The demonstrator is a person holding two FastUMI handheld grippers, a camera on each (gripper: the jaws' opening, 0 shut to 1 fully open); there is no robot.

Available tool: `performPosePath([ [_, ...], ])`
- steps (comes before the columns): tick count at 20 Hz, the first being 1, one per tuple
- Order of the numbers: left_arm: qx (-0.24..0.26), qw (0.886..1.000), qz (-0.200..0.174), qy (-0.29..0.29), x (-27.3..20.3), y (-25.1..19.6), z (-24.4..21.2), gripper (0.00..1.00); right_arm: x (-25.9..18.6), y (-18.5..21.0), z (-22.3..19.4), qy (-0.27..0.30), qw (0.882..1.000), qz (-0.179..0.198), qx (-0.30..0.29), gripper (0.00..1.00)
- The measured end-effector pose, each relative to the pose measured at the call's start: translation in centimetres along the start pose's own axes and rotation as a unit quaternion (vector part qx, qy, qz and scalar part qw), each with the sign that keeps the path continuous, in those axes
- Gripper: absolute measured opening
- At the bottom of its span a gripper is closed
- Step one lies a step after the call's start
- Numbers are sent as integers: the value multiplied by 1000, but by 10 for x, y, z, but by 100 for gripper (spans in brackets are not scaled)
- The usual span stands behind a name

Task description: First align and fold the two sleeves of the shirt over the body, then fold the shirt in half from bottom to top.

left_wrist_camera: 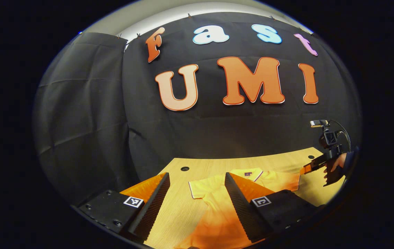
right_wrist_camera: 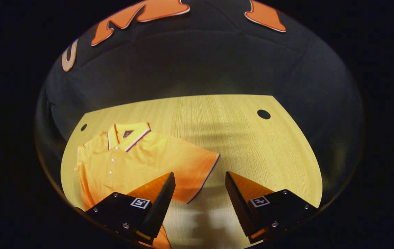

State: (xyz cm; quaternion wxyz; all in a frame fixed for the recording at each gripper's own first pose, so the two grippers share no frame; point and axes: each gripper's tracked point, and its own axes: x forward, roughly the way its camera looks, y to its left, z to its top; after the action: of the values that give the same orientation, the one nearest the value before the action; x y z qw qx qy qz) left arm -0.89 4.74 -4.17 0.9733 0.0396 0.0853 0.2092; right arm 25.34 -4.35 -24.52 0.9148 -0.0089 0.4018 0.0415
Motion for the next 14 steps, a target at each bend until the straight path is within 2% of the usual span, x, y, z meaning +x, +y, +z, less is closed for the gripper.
performPosePath([
  [4, 3, 1000, 14, 14, -1, 4, -7, 98, 27, 4, -12, 63, 998, 11, 5, 81],
  [11, 5, 999, 13, 35, -2, -1, -18, 98, 61, 0, -28, 141, 990, 3, 14, 81],
  [14, 11, 999, 13, 42, -2, -1, -21, 98, 71, 1, -34, 164, 986, -1, 0, 70],
])
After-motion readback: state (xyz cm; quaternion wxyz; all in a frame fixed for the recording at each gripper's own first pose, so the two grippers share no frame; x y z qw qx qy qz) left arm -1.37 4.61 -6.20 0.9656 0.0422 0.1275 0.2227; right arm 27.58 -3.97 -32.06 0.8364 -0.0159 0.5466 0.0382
